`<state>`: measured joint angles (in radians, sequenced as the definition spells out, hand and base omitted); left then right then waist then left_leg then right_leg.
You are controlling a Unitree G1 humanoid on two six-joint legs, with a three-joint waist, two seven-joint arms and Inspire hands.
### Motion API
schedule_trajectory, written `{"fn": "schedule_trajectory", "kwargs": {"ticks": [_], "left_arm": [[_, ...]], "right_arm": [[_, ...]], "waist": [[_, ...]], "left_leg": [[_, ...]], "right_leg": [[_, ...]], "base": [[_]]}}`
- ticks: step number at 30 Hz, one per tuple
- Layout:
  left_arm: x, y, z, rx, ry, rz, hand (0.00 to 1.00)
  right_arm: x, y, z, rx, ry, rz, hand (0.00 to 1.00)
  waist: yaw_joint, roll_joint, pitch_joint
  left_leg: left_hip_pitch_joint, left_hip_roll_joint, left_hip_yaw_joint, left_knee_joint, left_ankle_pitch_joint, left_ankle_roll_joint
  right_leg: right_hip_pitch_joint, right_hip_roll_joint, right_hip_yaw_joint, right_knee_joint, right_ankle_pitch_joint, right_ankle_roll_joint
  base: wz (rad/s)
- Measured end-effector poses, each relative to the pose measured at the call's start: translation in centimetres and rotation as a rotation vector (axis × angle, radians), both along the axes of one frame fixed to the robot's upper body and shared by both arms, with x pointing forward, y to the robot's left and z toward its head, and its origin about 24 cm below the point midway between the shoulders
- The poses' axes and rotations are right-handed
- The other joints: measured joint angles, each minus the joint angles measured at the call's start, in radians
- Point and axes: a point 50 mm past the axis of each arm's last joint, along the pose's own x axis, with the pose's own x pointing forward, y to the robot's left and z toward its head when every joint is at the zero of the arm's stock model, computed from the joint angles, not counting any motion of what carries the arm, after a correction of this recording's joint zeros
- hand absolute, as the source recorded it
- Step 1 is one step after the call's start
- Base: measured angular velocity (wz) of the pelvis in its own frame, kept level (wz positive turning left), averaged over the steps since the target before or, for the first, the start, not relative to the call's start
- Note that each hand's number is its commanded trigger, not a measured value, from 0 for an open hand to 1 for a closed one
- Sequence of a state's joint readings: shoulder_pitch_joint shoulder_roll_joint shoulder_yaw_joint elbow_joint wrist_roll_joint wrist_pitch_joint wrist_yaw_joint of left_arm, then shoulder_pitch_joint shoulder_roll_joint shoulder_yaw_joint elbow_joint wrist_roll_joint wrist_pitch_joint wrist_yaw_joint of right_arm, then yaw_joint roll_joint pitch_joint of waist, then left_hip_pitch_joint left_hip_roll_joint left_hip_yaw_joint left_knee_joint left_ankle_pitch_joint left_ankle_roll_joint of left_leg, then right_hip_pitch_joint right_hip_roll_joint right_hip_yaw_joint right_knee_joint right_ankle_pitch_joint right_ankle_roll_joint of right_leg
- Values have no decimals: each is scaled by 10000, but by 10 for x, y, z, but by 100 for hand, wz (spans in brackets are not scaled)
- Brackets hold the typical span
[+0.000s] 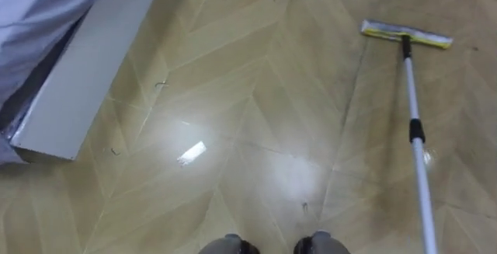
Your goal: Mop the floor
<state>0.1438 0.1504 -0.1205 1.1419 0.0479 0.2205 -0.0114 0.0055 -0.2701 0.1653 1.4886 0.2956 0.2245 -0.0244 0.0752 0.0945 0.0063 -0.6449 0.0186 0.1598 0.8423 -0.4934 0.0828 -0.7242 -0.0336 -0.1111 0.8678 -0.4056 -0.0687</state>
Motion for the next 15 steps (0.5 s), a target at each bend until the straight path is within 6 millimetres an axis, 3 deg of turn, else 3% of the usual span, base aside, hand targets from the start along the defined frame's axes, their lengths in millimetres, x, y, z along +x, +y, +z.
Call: {"fn": "schedule_trajectory", "kwargs": {"ticks": [3,5,7,9,10,11,12,13,14,15], "left_arm": [[1,-3,-1,-82,-10,35,0],[2,-3,-1,-100,-34,102,0],[2,-1,0,-49,-32,136,0],[2,2,1,64,-93,93,0],[2,6,2,182,-147,131,0],[0,9,3,254,-125,197,0],[-3,15,4,488,-53,198,0],[-9,23,6,758,54,181,0],[-13,26,7,848,133,164,0],[-17,31,8,932,234,160,0]], "right_arm": [[-2,13,-4,321,202,63,100],[10,12,-4,304,-56,140,100],[27,8,-1,185,-357,222,100],[65,-10,10,-228,-971,389,100],[92,-20,20,-538,-1625,536,100],[105,-24,25,-663,-1963,660,100],[127,-30,34,-867,-2623,861,100],[140,-30,39,-907,-3143,980,100],[150,-29,42,-872,-3517,1063,100],[158,-27,44,-664,-3943,1027,100]], "waist": [[-174,-16,15],[-169,-38,28],[-160,-188,108],[162,-425,148],[244,-559,229],[310,-628,256],[481,-692,275],[552,-889,242],[616,-964,213],[666,-1034,242]], "left_leg": [[72,-116,-64,79,1,1],[94,-172,-74,167,1,-4],[54,-268,-87,364,-1,-9],[-286,-302,-206,845,5,-59],[-652,-248,-254,1391,149,-309],[-869,-185,-260,1752,282,-497],[-1297,0,-348,2553,628,-716],[-1648,19,-465,3159,944,-770],[-1830,-12,-548,3192,949,-813],[-2084,-29,-584,2893,943,-809]], "right_leg": [[20,-65,33,156,-60,-52],[11,-166,-21,306,-195,-104],[-62,-356,-64,637,-435,-147],[-426,-355,29,1005,-584,-96],[-566,-344,36,1166,-642,-107],[-626,-287,70,1240,-676,-99],[-633,-37,166,1334,-714,-108],[-608,64,233,1466,-808,-214],[-567,127,243,1480,-839,-278],[-375,427,437,1462,-890,-371]], "base": [[-15],[2],[14],[-4],[-10],[-5],[0],[7],[29],[45]]}}
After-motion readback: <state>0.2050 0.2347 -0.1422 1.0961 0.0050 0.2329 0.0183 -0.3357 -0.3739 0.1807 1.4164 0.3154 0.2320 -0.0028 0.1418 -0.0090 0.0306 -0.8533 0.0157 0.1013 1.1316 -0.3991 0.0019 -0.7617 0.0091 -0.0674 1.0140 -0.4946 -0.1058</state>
